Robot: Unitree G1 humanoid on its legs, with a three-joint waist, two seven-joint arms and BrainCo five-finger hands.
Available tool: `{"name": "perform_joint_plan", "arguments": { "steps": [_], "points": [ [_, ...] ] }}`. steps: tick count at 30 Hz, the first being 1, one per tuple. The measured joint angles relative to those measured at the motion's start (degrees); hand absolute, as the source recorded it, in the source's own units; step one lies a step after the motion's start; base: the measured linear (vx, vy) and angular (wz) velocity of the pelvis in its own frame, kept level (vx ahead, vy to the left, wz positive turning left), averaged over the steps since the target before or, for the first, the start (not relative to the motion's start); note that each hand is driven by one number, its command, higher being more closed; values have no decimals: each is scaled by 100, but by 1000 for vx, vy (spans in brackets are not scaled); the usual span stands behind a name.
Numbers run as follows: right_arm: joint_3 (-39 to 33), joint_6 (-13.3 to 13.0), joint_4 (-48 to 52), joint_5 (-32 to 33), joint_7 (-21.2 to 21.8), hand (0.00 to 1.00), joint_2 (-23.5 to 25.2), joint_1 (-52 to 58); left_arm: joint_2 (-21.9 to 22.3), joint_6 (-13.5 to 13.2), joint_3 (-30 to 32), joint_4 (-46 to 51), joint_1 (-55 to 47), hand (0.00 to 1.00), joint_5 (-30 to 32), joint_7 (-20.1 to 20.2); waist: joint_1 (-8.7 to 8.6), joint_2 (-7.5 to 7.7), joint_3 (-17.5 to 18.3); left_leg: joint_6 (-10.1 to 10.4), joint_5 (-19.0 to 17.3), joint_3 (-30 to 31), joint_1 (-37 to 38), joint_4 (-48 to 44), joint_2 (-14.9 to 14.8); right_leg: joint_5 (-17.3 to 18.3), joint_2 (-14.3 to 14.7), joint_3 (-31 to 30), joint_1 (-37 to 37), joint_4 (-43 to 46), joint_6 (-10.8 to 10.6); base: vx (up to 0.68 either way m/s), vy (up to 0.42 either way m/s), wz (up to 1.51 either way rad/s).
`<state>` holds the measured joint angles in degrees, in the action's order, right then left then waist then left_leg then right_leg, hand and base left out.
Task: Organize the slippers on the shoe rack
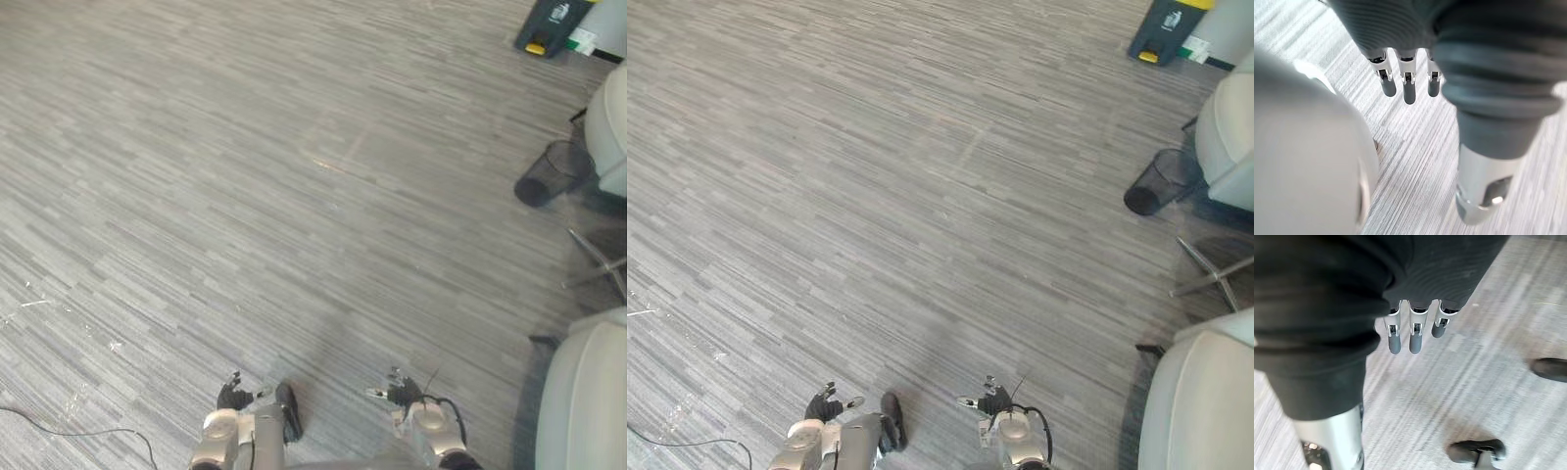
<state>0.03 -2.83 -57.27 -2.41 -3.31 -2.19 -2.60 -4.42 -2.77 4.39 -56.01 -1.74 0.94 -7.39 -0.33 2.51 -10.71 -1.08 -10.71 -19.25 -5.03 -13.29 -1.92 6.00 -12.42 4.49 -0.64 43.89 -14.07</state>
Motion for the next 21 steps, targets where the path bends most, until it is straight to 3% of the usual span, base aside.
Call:
{"name": "perform_joint_plan", "arguments": {
  "steps": [1, 3, 4, 6, 8, 9, 10, 11, 13, 14, 17, 18, 19, 21],
  "points": [
    [-2, 1, 1, 1, 2, 0, 0, 37, -28, 5, -52, -2, -23, 0, 0, 0, 1, -4, -3, -12, -40, 38, 290, 141, 45, 178, -5, 11, -317, 636, 161, 516, 111, 27],
    [-18, -21, 13, 2, 18, 0, -46, 97, -54, 29, -106, -28, -20, 0, 0, -4, -80, -36, -22, 3, -108, 148, 774, 446, 31, 587, 55, 319, -894, 1144, 691, 433, 33, 21],
    [-36, -15, 15, 3, 16, 0, -77, 42, -50, 45, -107, -44, -3, 0, -1, -3, -115, -103, -51, 37, -162, 199, 987, 539, -65, 803, 156, 635, -1199, 978, 948, 411, -33, 26],
    [-56, -35, 34, 6, 15, 0, -123, -6, -36, 44, -107, -44, 30, 0, 0, 2, -231, -176, -70, 123, -251, 287, 1215, 652, -264, 947, 380, 1048, -1657, 68, 1116, 408, -78, 29],
    [-132, -75, 55, 31, 18, 0, -164, -12, -23, 44, -111, -48, 83, 0, 4, 8, -333, -214, -83, 264, -347, 344, 1416, 782, -399, 588, 615, 1067, -1931, -1558, 1159, 439, -164, 38],
    [-214, -70, 61, 27, 3, 0, -161, 14, -33, 39, -113, -48, 107, 0, 7, 14, -376, -133, -47, 431, -446, 413, 1592, 934, -342, -70, 687, 927, -1904, -2924, 1083, 460, -222, 41],
    [-237, -70, 50, 30, 3, 0, -182, 30, -46, 37, -112, -72, 107, 0, 12, 19, -382, -113, -59, 562, -534, 453, 1786, 994, -311, -727, 707, 738, -1883, -2999, 1104, 603, -283, 22],
    [-275, -68, 37, 16, 8, 0, -247, -24, 95, 36, -106, -194, 127, 0, 15, 25, -361, -306, -81, 610, -574, 537, 2058, 1052, -494, -605, 914, 649, -1847, -2657, 1383, 551, -246, 1],
    [-495, -72, 51, 19, 11, 0, -256, -40, 257, 17, -79, -199, 93, 0, 23, 30, -366, -505, -72, 607, -523, 629, 2096, 706, -660, -82, 968, 742, -1846, -2158, 1471, 573, -250, 1],
    [-610, -70, 52, 25, 13, 0, -240, -37, 334, 22, -13, -205, 76, 0, 38, 33, -389, -572, -75, 674, -487, 725, 2053, 353, -756, 136, 981, 823, -1732, -2020, 1523, 593, -239, 33],
    [-624, 7, 218, 23, 6, 0, -170, 150, 571, 30, 376, -92, 12, 0, 121, 48, -421, -581, -87, 1280, 114, 1156, 991, -2606, -1224, 531, 1079, 999, -891, -2243, 1661, 619, -197, 34],
    [-601, 15, 241, 21, -4, 0, -167, 219, 592, 27, 454, 91, -27, 0, 122, 79, -333, -576, -88, 1350, 104, 1126, 577, -3673, -1426, 620, 1188, 1010, -519, -2431, 1746, 434, -62, -18],
    [-583, 21, 242, 21, -7, 0, -156, 253, 583, 29, 544, 158, -47, 0, 122, 95, -275, -573, -89, 1312, 63, 991, 306, -4224, -1547, 690, 1253, 953, -251, -2595, 1753, 523, -40, -28],
    [-584, 64, 243, 28, -13, 0, -100, 263, 533, 25, 594, 290, -65, 0, 121, 100, -251, -438, -129, 1049, -104, 652, -212, -4645, -1670, 826, 1275, 819, 284, -2951, 1765, 533, -1, -24]
  ]
}}
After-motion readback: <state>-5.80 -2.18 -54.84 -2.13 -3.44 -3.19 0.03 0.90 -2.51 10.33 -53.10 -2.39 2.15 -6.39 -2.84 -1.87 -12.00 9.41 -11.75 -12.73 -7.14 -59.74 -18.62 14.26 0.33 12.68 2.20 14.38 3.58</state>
